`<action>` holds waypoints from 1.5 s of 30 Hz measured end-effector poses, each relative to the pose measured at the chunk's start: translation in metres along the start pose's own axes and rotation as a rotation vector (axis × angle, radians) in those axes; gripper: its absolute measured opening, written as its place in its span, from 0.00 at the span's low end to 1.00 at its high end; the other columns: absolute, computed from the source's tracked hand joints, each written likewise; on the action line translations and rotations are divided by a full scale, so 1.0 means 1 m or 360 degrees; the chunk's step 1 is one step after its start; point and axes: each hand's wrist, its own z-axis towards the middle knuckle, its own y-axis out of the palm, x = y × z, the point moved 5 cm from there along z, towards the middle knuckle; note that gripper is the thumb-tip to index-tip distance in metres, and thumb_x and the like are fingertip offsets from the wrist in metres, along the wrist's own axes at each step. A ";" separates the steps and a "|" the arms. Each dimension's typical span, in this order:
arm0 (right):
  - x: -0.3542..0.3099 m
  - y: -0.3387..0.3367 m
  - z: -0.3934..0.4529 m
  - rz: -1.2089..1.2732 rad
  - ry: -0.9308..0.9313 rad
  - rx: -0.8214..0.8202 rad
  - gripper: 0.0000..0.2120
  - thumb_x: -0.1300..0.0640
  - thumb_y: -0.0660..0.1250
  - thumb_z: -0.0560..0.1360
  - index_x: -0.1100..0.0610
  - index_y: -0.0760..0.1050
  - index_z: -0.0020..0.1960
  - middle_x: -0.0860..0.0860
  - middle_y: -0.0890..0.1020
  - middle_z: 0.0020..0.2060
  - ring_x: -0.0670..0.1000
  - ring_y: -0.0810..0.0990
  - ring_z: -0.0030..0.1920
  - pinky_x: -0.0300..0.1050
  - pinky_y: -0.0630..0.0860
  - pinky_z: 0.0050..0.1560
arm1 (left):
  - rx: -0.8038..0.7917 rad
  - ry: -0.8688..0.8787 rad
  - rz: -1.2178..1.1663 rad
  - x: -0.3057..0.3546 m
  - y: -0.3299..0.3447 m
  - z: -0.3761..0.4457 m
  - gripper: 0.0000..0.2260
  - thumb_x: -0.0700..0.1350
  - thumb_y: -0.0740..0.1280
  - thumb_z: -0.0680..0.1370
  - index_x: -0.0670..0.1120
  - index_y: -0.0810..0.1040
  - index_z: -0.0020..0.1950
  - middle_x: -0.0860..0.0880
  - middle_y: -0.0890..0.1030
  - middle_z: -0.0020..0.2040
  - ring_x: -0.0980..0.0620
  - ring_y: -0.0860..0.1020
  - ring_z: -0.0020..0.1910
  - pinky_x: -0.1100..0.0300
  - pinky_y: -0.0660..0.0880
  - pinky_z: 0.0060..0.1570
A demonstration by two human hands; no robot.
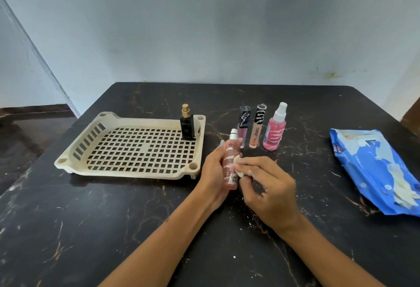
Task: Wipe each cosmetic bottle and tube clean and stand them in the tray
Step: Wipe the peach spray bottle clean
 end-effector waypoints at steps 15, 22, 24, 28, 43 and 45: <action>0.012 0.002 0.004 0.0000 0.0235 0.0083 0.10 0.63 0.64 0.74 0.65 0.83 0.49 0.53 0.84 0.48 0.47 0.81 0.50 0.36 0.76 0.57 | 0.0035 0.0074 0.0068 0.003 0.001 0.000 0.15 0.48 0.56 0.81 0.39 0.77 0.53 0.44 0.81 0.40 0.50 0.78 0.39 0.59 0.75 0.41; 0.004 0.003 0.004 -0.0028 0.0040 -0.0012 0.09 0.66 0.66 0.73 0.66 0.83 0.49 0.55 0.84 0.48 0.49 0.81 0.51 0.37 0.76 0.58 | 0.0014 0.0043 0.0101 0.000 0.001 0.000 0.17 0.47 0.54 0.81 0.40 0.79 0.49 0.44 0.82 0.39 0.51 0.81 0.38 0.60 0.78 0.40; 0.008 0.004 0.006 -0.0027 0.0140 0.0022 0.10 0.64 0.64 0.75 0.66 0.83 0.50 0.55 0.84 0.49 0.49 0.81 0.51 0.37 0.75 0.59 | 0.0023 0.0053 0.0068 0.002 0.002 -0.001 0.16 0.45 0.54 0.80 0.40 0.79 0.50 0.44 0.82 0.39 0.51 0.80 0.38 0.59 0.76 0.41; 0.008 -0.002 0.005 -0.0071 0.0101 0.0092 0.08 0.66 0.66 0.72 0.65 0.84 0.46 0.55 0.84 0.45 0.50 0.82 0.47 0.38 0.77 0.55 | 0.0026 0.0083 0.0083 0.003 0.002 -0.001 0.14 0.42 0.54 0.79 0.40 0.78 0.51 0.45 0.82 0.38 0.50 0.79 0.38 0.57 0.74 0.42; 0.004 0.001 0.011 -0.0216 -0.0056 -0.0009 0.10 0.66 0.64 0.74 0.68 0.82 0.50 0.58 0.83 0.48 0.51 0.79 0.51 0.36 0.72 0.61 | -0.0078 0.0155 0.0256 0.004 0.006 -0.005 0.15 0.41 0.52 0.79 0.41 0.79 0.51 0.47 0.82 0.36 0.54 0.80 0.35 0.60 0.76 0.37; 0.007 0.001 0.013 -0.0211 0.0051 0.0026 0.11 0.65 0.63 0.75 0.68 0.82 0.52 0.58 0.83 0.50 0.51 0.78 0.53 0.35 0.71 0.63 | -0.0055 0.0190 0.0292 0.005 0.007 -0.005 0.16 0.41 0.52 0.79 0.43 0.79 0.53 0.46 0.81 0.36 0.54 0.78 0.33 0.62 0.74 0.32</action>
